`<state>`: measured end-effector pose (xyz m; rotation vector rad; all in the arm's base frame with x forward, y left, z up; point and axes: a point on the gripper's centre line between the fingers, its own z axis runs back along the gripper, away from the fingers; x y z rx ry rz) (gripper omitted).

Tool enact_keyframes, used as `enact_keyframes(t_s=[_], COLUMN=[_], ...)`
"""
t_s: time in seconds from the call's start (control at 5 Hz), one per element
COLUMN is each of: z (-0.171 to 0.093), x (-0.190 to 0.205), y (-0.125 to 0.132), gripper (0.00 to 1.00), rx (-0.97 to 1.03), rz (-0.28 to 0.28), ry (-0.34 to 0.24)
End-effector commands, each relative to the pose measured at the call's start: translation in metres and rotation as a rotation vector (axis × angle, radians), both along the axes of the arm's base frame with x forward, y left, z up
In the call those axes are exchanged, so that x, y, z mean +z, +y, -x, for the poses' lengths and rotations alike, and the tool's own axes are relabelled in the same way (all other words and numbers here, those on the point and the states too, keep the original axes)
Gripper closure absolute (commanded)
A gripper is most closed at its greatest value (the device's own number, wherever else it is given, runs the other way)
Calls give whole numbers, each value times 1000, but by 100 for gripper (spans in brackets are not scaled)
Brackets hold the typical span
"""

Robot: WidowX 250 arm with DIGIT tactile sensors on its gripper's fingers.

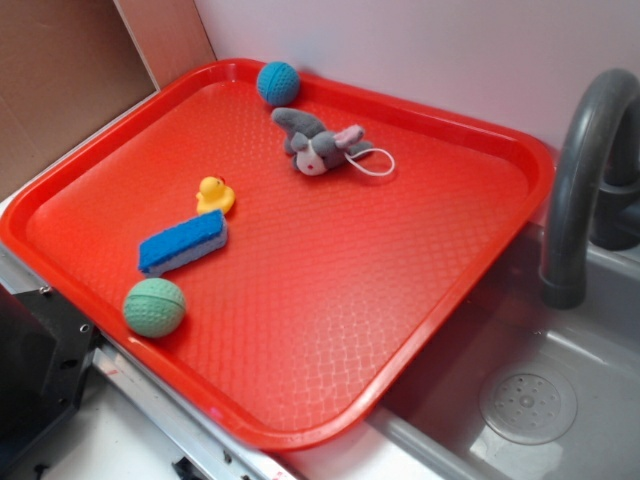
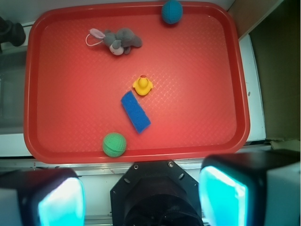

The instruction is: Grab the gray animal.

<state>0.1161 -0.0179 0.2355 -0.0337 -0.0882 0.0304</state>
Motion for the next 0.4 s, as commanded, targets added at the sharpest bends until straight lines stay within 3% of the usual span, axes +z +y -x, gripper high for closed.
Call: enact_keyframes(t_s=[0.0,0.2], z=[0,-11], x=[0,-4], y=[0,-1], gripper=[0,0], rx=[0,-26], rz=[0,-65], ry=[0,34])
